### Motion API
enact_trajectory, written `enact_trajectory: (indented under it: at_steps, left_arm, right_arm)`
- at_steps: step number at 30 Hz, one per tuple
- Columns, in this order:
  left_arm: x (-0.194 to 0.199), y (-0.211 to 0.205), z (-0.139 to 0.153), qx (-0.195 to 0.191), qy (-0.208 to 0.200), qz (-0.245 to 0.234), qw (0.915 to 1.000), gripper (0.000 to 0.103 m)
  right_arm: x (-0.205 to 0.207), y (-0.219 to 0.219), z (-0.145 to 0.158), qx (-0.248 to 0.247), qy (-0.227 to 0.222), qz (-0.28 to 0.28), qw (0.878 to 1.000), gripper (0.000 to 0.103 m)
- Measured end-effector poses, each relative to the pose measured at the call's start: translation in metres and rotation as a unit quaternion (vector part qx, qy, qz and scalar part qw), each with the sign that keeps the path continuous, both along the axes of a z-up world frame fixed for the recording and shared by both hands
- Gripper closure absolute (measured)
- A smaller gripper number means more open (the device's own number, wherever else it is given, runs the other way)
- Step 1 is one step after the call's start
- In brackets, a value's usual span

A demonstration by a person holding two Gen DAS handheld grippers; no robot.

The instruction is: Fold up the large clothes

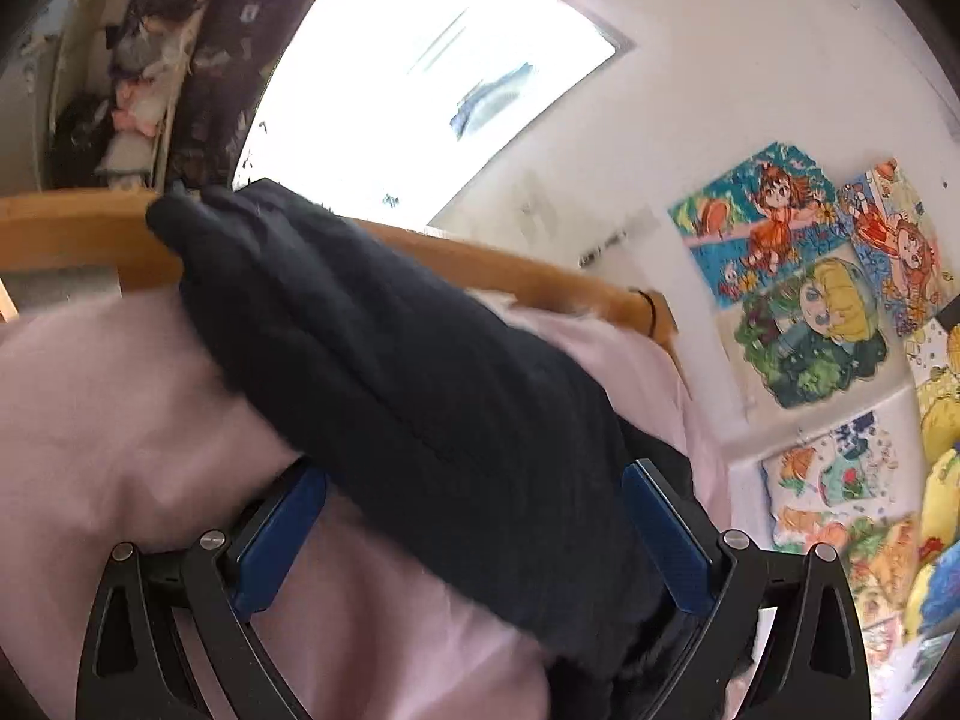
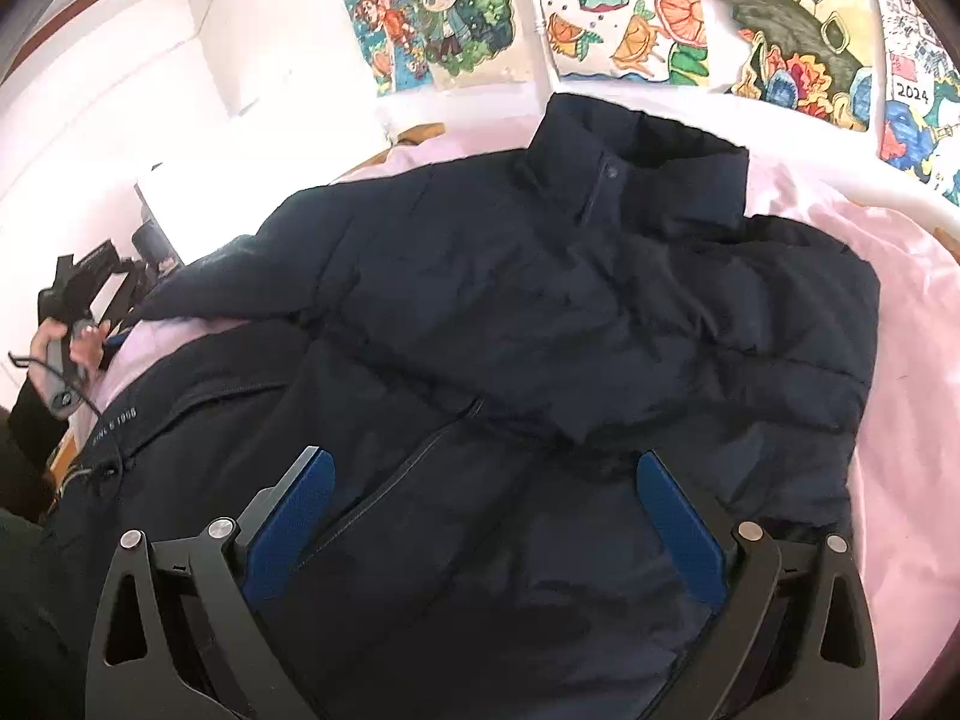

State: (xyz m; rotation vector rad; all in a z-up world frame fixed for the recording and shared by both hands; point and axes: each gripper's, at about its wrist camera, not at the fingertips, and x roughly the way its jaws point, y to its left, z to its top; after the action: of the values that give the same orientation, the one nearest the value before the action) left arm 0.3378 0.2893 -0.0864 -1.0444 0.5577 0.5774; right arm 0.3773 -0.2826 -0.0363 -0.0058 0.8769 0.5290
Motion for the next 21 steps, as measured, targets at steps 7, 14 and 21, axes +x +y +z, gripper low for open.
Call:
enact_trajectory:
  at_steps: [7,14,21]
  left_arm:
    - [0.000,0.012,-0.006,0.021,0.052,0.046,0.9973,0.069]
    - [0.012,0.000,0.043,0.145,0.048,0.019,0.9882,0.093]
    - [0.050,-0.099,0.156,0.351,-0.054,-0.118,0.9272,0.095]
  right_arm:
    - [0.017,-0.001,-0.013,0.000,0.016,-0.006,1.000,0.004]
    - [0.023,-0.013,-0.016,-0.004,0.013,-0.041,0.999,0.004]
    - [0.030,-0.050,-0.015,0.017,0.004,-0.120,0.993,0.004]
